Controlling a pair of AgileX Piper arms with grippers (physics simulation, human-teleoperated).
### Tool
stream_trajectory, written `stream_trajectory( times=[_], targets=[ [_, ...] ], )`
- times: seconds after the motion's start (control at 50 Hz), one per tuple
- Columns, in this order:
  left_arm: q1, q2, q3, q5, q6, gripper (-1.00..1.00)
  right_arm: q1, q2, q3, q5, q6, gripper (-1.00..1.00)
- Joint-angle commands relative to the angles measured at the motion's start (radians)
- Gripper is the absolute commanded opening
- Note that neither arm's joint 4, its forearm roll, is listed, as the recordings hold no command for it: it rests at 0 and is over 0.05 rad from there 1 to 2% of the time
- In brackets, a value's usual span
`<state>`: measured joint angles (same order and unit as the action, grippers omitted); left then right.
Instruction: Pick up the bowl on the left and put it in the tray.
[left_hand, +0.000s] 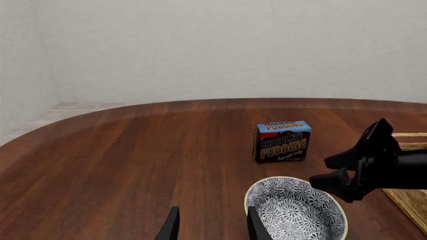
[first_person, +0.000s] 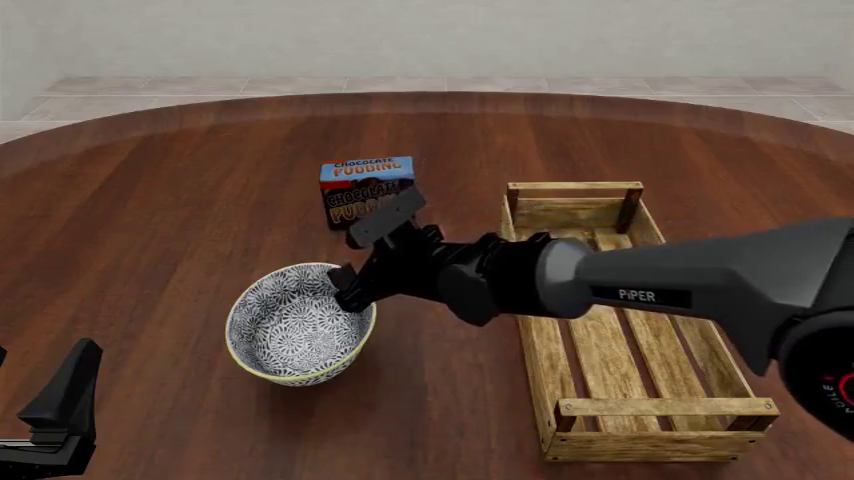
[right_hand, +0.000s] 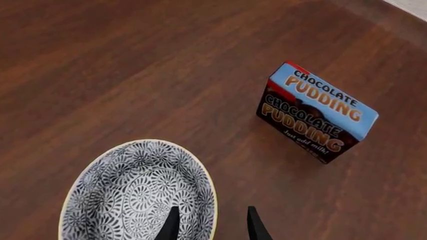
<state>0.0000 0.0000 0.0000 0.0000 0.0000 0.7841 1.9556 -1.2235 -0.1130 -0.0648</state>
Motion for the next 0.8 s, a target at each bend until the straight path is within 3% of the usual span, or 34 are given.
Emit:
stream_trajectory(
  times=[0.02, 0.8],
  targets=[
    [0.000, 0.000, 0.000, 0.000, 0.000, 1.00, -0.003, 0.014, -0.011, -0.001, 0.001, 1.00],
    [0.000, 0.000, 0.000, 0.000, 0.000, 1.00, 0.002, 0.049, -0.018, -0.015, 0.008, 1.00]
  ],
)
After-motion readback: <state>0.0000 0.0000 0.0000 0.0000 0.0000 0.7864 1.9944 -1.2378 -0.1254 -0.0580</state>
